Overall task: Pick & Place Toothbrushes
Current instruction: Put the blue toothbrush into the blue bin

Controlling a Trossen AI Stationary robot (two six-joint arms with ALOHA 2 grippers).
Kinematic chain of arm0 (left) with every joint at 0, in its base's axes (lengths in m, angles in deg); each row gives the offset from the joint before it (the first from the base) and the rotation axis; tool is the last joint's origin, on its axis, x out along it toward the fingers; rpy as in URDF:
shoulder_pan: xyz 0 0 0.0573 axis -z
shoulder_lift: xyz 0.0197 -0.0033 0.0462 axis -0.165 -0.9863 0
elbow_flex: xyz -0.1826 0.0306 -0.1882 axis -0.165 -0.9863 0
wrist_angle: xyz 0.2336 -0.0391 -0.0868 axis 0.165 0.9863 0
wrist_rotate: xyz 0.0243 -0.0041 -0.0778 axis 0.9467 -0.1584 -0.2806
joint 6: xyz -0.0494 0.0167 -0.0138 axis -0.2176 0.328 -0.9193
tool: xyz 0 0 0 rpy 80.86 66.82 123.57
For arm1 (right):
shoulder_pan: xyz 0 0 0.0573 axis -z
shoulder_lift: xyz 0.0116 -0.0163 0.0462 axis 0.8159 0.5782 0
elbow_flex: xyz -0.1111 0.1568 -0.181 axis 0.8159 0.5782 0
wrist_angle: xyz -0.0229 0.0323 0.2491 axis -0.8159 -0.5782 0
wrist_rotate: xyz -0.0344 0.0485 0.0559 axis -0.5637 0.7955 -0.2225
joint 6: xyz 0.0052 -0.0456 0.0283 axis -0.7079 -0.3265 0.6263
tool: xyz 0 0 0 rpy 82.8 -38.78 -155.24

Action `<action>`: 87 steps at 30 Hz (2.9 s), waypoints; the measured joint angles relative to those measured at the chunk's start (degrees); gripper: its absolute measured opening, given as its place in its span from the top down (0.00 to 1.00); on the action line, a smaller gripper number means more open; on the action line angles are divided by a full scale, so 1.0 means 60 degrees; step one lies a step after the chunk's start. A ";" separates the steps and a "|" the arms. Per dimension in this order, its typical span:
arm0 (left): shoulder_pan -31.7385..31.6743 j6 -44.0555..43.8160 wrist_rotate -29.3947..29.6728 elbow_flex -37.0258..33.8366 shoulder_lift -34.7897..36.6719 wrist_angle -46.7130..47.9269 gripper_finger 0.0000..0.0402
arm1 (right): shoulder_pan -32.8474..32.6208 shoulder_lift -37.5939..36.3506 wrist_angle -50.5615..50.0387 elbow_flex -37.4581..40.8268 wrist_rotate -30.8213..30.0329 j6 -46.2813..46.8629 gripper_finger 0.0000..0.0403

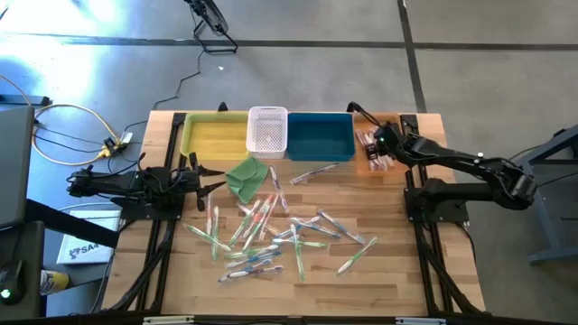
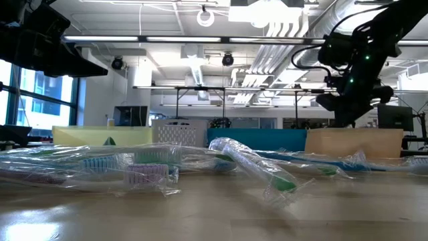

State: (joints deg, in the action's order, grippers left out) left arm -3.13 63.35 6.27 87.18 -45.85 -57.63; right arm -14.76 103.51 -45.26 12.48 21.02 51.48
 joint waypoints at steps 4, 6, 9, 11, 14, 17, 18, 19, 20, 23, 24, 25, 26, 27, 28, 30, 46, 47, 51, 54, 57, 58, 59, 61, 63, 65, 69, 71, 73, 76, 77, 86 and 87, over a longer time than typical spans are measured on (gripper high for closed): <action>0.0000 -0.0002 0.0000 0.0000 0.0000 0.0000 0.66 | 0.0000 -0.0012 0.0394 -0.0004 -0.0126 -0.0516 0.68; 0.0001 -0.0004 0.0000 0.0000 0.0000 0.0000 0.66 | -0.0013 -0.0053 0.0570 -0.0004 -0.0018 -0.0657 0.69; 0.0004 -0.0007 0.0000 0.0000 0.0000 0.0000 0.66 | -0.0080 -0.0104 0.0800 -0.0007 0.0558 -0.0664 0.72; 0.0003 -0.0007 0.0000 0.0000 0.0000 0.0000 0.66 | -0.0173 -0.0120 0.1009 -0.0007 0.1040 -0.0665 0.73; 0.0002 -0.0007 0.0000 0.0000 0.0000 0.0002 0.66 | -0.0406 -0.0149 0.1279 -0.0007 0.1881 -0.0694 0.76; 0.0000 -0.0011 0.0000 0.0000 0.0000 0.0034 0.66 | -0.0743 -0.0168 0.1672 -0.0007 0.2820 -0.1138 0.78; 0.0004 -0.0011 0.0000 0.0000 0.0000 0.0061 0.66 | -0.0863 -0.0182 0.1809 -0.0011 0.3129 -0.1258 0.78; 0.0000 -0.0011 0.0000 0.0000 0.0000 0.0076 0.66 | -0.0990 -0.0186 0.2005 -0.0011 0.3448 -0.1405 0.79; 0.0004 -0.0015 -0.0001 0.0000 0.0000 0.0076 0.66 | -0.1128 -0.0192 0.2177 -0.0011 0.3800 -0.1502 0.80; 0.0004 -0.0015 -0.0003 0.0000 0.0000 0.0076 0.66 | -0.1605 -0.0204 0.2664 -0.0011 0.4758 -0.1666 0.82; 0.0001 -0.0015 0.0000 0.0000 0.0000 0.0074 0.66 | -0.1780 -0.0204 0.2825 -0.0011 0.5033 -0.1670 0.82; 0.0004 -0.0015 0.0000 0.0000 0.0000 0.0076 0.66 | -0.1955 -0.0204 0.2954 -0.0011 0.5277 -0.1669 0.83; 0.0001 -0.0015 -0.0003 0.0000 0.0000 0.0074 0.66 | -0.2132 -0.0204 0.3068 -0.0011 0.5460 -0.1667 0.84; 0.0004 -0.0015 -0.0003 0.0000 0.0000 0.0073 0.66 | -0.2329 -0.0204 0.3164 -0.0011 0.5616 -0.1667 0.84; 0.0000 -0.0015 -0.0002 0.0000 0.0000 0.0073 0.66 | -0.2528 -0.0204 0.3246 -0.0011 0.5684 -0.1667 0.85; 0.0000 -0.0015 0.0000 0.0000 0.0000 0.0073 0.66 | -0.2958 -0.0204 0.3318 -0.0015 0.5674 -0.1667 0.86; 0.0003 -0.0043 0.0000 0.0000 0.0000 0.0066 0.66 | -0.6310 -0.0200 0.1881 -0.1084 0.3080 -0.0861 0.99; 0.0001 -0.0046 0.0000 0.0000 0.0000 0.0068 0.66 | -0.6498 -0.0200 0.1559 -0.1326 0.2964 -0.0738 0.99; 0.0002 -0.0055 0.0000 0.0000 0.0000 0.0066 0.66 | -0.7230 -0.0200 0.0494 -0.2187 0.2625 -0.0015 0.99; 0.0003 -0.0055 0.0000 0.0000 0.0000 0.0066 0.66 | -0.7678 -0.0200 -0.0023 -0.2557 0.2535 0.0757 0.99; 0.0003 -0.0055 0.0000 0.0000 0.0000 0.0066 0.66 | -0.8069 -0.0182 -0.0621 -0.2792 0.2540 0.1813 0.99; 0.0004 -0.0055 0.0000 0.0000 0.0000 0.0066 0.66 | -0.8183 -0.0120 -0.0848 -0.2854 0.2551 0.2166 0.99; 0.0003 -0.0055 0.0000 0.0000 0.0000 0.0066 0.66 | -0.8306 -0.0049 -0.1085 -0.2911 0.2580 0.2498 0.99; 0.0001 -0.0052 -0.0004 0.0000 0.0000 0.0066 0.66 | -0.8556 0.0153 -0.1664 -0.3018 0.2599 0.3149 0.99; 0.0000 -0.0051 0.0000 0.0000 0.0000 0.0066 0.66 | -0.8769 0.0519 -0.2168 -0.3222 0.2622 0.3635 0.99; 0.0003 -0.0048 0.0000 0.0000 0.0000 0.0069 0.66 | -0.8954 0.0956 -0.2694 -0.3494 0.2712 0.3942 0.99; 0.0002 -0.0044 -0.0001 0.0000 0.0000 0.0078 0.66 | -0.9107 0.1949 -0.3432 -0.4057 0.3234 0.4156 0.99; 0.0000 -0.0043 0.0000 0.0000 0.0000 0.0114 0.66 | -0.9107 0.2436 -0.3749 -0.4291 0.3562 0.4220 0.99; 0.0001 -0.0040 0.0000 0.0000 0.0000 0.0178 0.66 | -0.9102 0.2862 -0.3743 -0.4444 0.3939 0.4234 0.99; 0.0004 -0.0034 -0.0003 0.0000 0.0000 0.0415 0.66 | -0.9103 0.3439 -0.3739 -0.4566 0.4530 0.4127 0.99; 0.0002 -0.0033 -0.0003 0.0000 0.0000 0.0485 0.66 | -0.9101 0.3589 -0.3742 -0.4572 0.4716 0.4122 0.99; 0.0002 0.0009 0.0000 0.0000 0.0000 0.0601 0.66 | -0.9100 0.4404 -0.3323 -0.4572 0.6134 0.4165 0.97; 0.0004 0.0011 0.0000 0.0000 0.0000 0.0608 0.66 | -0.9104 0.4418 -0.3231 -0.4572 0.6223 0.4165 0.96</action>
State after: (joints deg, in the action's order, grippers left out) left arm -3.10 63.42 6.27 87.18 -45.85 -53.99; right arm -69.38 130.02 -64.64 -14.95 58.35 76.47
